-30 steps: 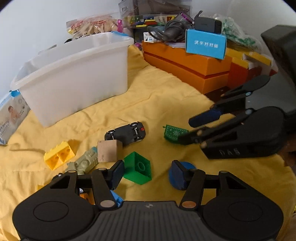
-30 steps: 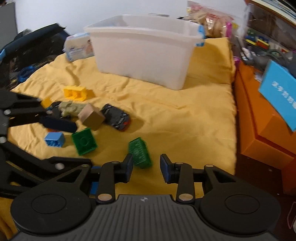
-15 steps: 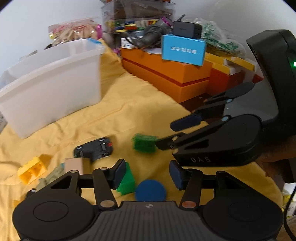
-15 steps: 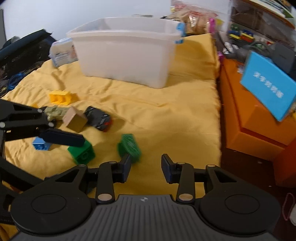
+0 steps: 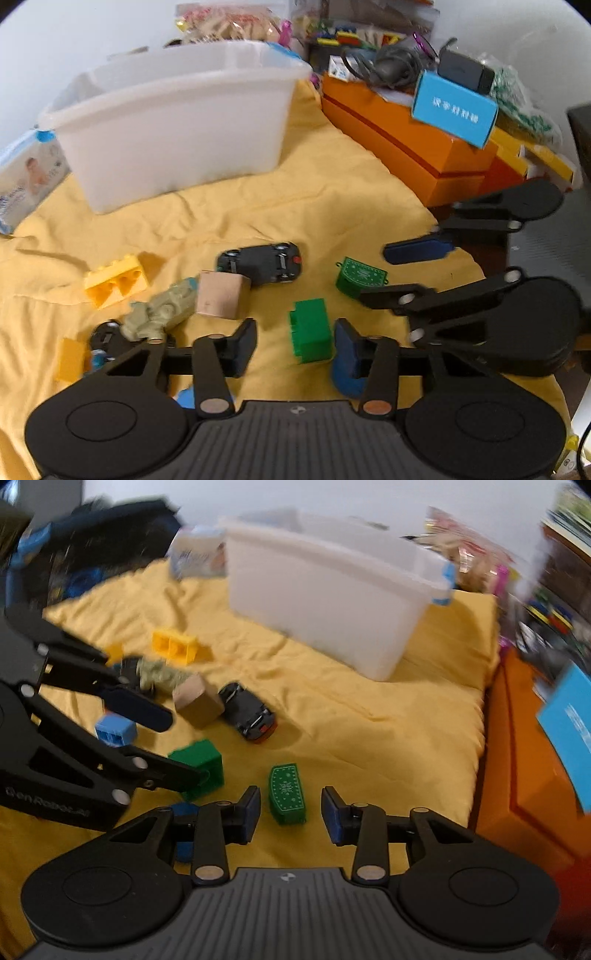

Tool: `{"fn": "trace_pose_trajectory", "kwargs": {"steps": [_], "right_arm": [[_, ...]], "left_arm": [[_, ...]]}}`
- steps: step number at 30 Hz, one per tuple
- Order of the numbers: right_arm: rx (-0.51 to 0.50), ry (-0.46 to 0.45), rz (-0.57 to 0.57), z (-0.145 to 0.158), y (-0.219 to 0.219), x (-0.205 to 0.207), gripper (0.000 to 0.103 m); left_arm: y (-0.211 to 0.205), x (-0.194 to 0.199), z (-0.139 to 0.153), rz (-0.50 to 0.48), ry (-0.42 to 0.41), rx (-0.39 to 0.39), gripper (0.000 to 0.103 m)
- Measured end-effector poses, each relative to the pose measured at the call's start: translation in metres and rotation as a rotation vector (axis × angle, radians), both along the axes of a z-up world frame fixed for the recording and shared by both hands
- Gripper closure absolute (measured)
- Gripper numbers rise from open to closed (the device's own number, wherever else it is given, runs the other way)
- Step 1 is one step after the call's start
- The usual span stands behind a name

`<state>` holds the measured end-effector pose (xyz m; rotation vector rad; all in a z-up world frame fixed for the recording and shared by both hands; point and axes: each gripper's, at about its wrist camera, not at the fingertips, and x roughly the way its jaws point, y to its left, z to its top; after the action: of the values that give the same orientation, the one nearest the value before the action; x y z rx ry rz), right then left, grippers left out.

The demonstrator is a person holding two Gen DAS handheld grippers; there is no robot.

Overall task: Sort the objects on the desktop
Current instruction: 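Grasp the green square brick with the left tool while the right tool grasps the green printed brick, then carry both green bricks over the white bin and open both tools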

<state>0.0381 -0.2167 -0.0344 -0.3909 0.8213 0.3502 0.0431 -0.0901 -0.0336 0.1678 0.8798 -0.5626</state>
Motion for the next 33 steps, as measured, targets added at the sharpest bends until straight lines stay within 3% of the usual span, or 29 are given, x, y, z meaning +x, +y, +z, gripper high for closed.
{"fn": "trace_pose_trajectory", "kwargs": {"steps": [2, 4, 6, 9, 11, 14, 16, 17, 18, 19, 24, 29, 30, 31, 33], "right_arm": [[-0.029, 0.011, 0.013, -0.006, 0.002, 0.004, 0.079], [-0.004, 0.03, -0.004, -0.008, -0.002, 0.006, 0.08], [0.062, 0.048, -0.035, -0.004, -0.01, 0.005, 0.081], [0.141, 0.083, -0.075, -0.001, -0.019, 0.005, 0.081], [0.15, 0.087, -0.085, 0.0, -0.022, 0.004, 0.081], [0.155, 0.085, -0.096, 0.0, -0.022, 0.004, 0.081], [0.161, 0.086, -0.098, 0.001, -0.021, 0.004, 0.081], [0.162, 0.085, -0.095, 0.002, -0.021, 0.003, 0.081], [0.16, 0.083, -0.093, 0.002, -0.021, 0.003, 0.081], [0.159, 0.079, -0.093, 0.003, -0.021, 0.002, 0.081], [0.172, 0.075, -0.108, 0.006, -0.025, 0.001, 0.081], [0.183, 0.084, -0.112, 0.004, -0.026, -0.001, 0.081], [0.194, 0.09, -0.113, 0.004, -0.027, 0.0, 0.081], [0.206, 0.097, -0.113, 0.003, -0.027, 0.001, 0.081], [0.204, 0.103, -0.108, 0.004, -0.025, 0.001, 0.081]], "left_arm": [[-0.007, 0.004, -0.005, -0.008, 0.017, 0.004, 0.064], [-0.012, 0.006, -0.011, -0.008, 0.023, 0.015, 0.076], [-0.011, -0.001, -0.011, -0.033, -0.017, 0.058, 0.076], [-0.006, -0.014, -0.004, -0.089, -0.15, 0.214, 0.076], [-0.009, -0.023, -0.008, -0.159, -0.247, 0.401, 0.076], [-0.012, -0.025, -0.021, -0.206, -0.246, 0.482, 0.077], [-0.014, -0.03, -0.018, -0.215, -0.247, 0.462, 0.072], [-0.012, -0.032, -0.012, -0.212, -0.218, 0.415, 0.068], [-0.009, -0.035, -0.007, -0.211, -0.192, 0.363, 0.056], [-0.006, -0.038, -0.002, -0.214, -0.172, 0.319, 0.053], [0.004, -0.046, 0.004, -0.155, -0.154, 0.228, 0.053], [0.011, -0.023, -0.008, -0.091, -0.078, 0.164, 0.054], [0.012, -0.018, -0.012, -0.095, -0.052, 0.156, 0.057], [0.013, -0.016, -0.014, -0.1, -0.039, 0.136, 0.069], [0.015, -0.016, -0.013, -0.107, -0.04, 0.106, 0.069]]}}
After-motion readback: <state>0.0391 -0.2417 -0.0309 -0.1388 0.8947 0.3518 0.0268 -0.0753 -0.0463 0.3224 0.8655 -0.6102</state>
